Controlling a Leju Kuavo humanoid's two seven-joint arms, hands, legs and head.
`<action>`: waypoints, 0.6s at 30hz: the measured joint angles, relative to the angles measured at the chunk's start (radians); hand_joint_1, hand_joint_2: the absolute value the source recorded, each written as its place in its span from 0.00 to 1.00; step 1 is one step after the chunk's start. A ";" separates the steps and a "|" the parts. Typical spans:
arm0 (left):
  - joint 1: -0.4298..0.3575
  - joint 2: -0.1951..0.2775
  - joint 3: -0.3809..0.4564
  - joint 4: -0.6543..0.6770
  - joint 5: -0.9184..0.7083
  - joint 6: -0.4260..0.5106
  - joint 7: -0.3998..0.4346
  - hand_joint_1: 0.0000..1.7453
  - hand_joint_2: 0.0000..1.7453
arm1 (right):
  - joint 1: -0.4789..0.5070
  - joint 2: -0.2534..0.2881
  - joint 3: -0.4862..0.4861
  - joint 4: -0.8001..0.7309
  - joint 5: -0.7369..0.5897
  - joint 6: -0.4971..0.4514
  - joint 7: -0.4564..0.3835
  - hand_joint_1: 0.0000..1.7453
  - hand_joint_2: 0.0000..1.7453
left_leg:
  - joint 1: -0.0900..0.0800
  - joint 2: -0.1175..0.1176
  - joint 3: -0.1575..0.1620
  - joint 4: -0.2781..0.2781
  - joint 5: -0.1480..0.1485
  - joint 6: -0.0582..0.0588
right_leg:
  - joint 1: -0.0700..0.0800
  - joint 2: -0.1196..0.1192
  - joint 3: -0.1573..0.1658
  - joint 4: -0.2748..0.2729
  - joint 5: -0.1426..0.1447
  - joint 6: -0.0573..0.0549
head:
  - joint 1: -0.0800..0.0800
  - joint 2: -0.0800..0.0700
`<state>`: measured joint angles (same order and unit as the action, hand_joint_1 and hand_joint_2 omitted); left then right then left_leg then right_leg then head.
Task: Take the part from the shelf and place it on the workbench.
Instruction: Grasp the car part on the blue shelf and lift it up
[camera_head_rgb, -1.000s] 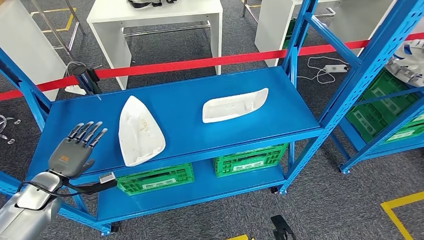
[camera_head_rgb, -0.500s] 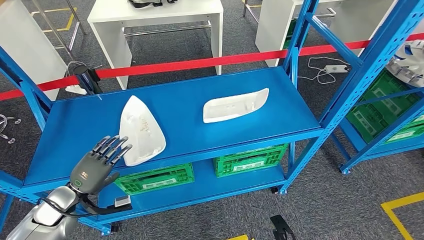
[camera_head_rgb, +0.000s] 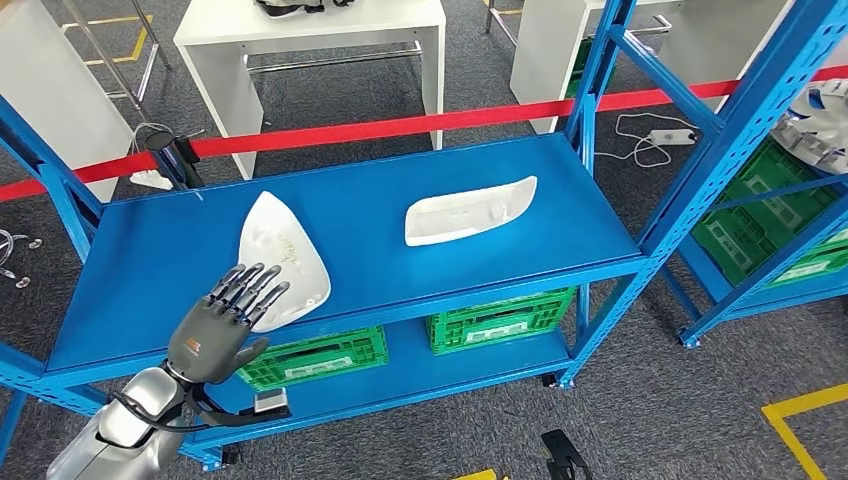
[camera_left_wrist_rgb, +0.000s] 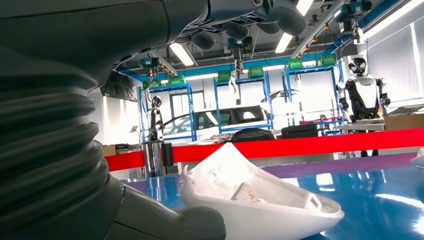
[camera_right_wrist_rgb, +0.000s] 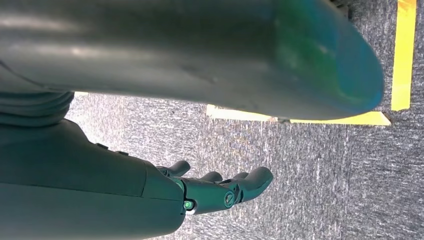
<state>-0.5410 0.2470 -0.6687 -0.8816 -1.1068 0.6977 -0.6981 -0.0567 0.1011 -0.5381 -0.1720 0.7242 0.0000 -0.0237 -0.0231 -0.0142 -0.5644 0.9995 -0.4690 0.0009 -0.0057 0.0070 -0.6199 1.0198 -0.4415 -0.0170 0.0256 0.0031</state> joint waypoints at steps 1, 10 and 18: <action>0.000 -0.002 0.000 0.000 0.001 0.000 0.000 0.00 1.00 | 0.000 0.000 0.000 0.000 0.000 0.000 0.000 0.00 0.00 | 0.000 0.000 0.000 0.000 0.000 0.000 | 0.000 0.000 0.000 0.000 0.000 0.000 | 0.000 0.000; -0.030 -0.036 -0.011 0.072 -0.025 -0.002 0.017 0.00 1.00 | -0.001 0.000 -0.004 0.000 0.009 0.002 0.003 0.00 0.00 | 0.000 0.000 0.000 0.000 0.000 0.000 | 0.000 0.000 0.000 0.000 0.000 0.000 | 0.000 0.000; -0.119 -0.083 -0.088 0.242 -0.042 -0.086 0.095 0.00 1.00 | -0.010 0.000 -0.004 0.000 0.025 0.010 0.006 0.00 0.00 | 0.000 0.000 0.001 0.000 0.000 0.000 | 0.000 0.000 0.001 0.000 0.000 0.000 | 0.000 0.000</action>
<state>-0.6604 0.1643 -0.7563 -0.6399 -1.1489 0.6114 -0.6031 -0.0671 0.1011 -0.5417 -0.1720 0.7492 0.0105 -0.0179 -0.0231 -0.0141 -0.5637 0.9996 -0.4688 0.0008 -0.0058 0.0072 -0.6194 1.0198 -0.4411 -0.0168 0.0256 0.0031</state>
